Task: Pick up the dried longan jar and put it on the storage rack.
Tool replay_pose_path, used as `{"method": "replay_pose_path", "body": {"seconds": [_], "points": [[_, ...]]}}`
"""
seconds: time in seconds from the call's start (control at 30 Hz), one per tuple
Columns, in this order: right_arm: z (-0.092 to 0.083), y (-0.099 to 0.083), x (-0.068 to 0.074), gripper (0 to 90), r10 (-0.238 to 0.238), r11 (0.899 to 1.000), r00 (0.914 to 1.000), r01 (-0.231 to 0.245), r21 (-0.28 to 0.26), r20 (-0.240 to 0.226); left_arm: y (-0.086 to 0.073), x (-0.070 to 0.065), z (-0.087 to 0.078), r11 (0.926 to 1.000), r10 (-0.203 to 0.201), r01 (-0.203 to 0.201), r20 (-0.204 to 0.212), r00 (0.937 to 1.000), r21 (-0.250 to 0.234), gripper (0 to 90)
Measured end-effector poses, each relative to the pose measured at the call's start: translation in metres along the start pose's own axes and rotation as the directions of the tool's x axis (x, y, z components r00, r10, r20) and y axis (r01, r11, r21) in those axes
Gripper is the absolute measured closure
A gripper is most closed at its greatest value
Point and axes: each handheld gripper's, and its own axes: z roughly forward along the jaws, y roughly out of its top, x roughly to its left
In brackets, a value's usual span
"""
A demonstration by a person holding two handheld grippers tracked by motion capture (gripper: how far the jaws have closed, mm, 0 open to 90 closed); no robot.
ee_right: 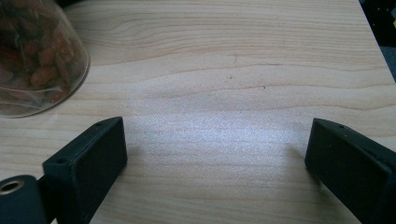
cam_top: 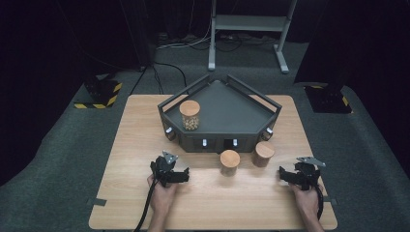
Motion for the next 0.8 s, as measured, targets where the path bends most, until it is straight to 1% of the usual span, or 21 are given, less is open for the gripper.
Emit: {"method": "replay_pose_path", "body": {"seconds": [0.03, 0.13, 0.2, 0.27, 0.4, 0.53, 0.6, 0.7, 0.73, 0.77, 0.8], "points": [[0.000, 0.000, -0.001, 4.0, -0.007, 1.000, 1.0000, 0.007, -0.001, -0.004, 0.000, 0.000, 0.000, 1.0000, 0.001, -0.001, 0.000, 1.0000, 0.000, 2.3], [-0.001, 0.003, -0.002, 4.6, -0.003, 1.000, 0.9998, 0.003, 0.013, -0.018, 0.000, 0.000, 0.000, 1.0000, 0.000, 0.000, 0.000, 1.0000, 0.000, 2.3], [-0.005, 0.005, -0.002, 4.6, -0.011, 1.000, 0.9989, 0.012, 0.014, -0.045, 0.000, 0.000, 0.000, 1.0000, 0.000, 0.000, 0.000, 1.0000, 0.000, 2.3], [-0.010, 0.004, -0.001, 4.2, -0.030, 1.000, 0.9967, 0.030, 0.003, -0.075, 0.000, 0.000, 0.000, 1.0000, -0.001, 0.001, -0.002, 1.0000, 0.000, 2.3], [-0.020, 0.005, 0.002, 4.2, -0.066, 0.998, 0.9909, 0.066, -0.004, -0.117, 0.000, -0.001, 0.000, 1.0000, -0.001, 0.001, -0.002, 1.0000, 0.000, 2.4], [-0.028, 0.006, 0.001, 3.9, -0.103, 0.995, 0.9790, 0.100, -0.022, -0.176, 0.000, -0.001, 0.000, 1.0000, -0.001, 0.001, -0.002, 1.0000, 0.000, 2.4], [-0.032, 0.006, 0.001, 3.7, -0.117, 0.993, 0.9705, 0.114, -0.029, -0.211, 0.000, -0.001, 0.000, 1.0000, -0.001, 0.001, -0.002, 1.0000, 0.000, 2.4], [-0.037, 0.004, 0.006, 4.0, -0.147, 0.989, 0.9572, 0.140, -0.046, -0.249, 0.000, -0.001, 0.000, 1.0000, -0.001, 0.001, -0.002, 1.0000, 0.000, 2.3], [-0.037, 0.004, 0.006, 4.0, -0.147, 0.989, 0.9572, 0.140, -0.046, -0.249, 0.000, -0.001, 0.000, 1.0000, -0.001, 0.001, -0.002, 1.0000, 0.000, 2.3], [-0.038, 0.004, 0.008, 4.3, -0.161, 0.987, 0.9501, 0.153, -0.052, -0.267, 0.000, -0.001, 0.000, 1.0000, -0.001, 0.001, -0.002, 1.0000, 0.000, 2.3], [-0.039, 0.004, 0.010, 4.6, -0.171, 0.985, 0.9448, 0.162, -0.057, -0.279, 0.000, -0.001, 0.000, 1.0000, -0.001, 0.001, -0.002, 1.0000, 0.000, 2.4]]}}
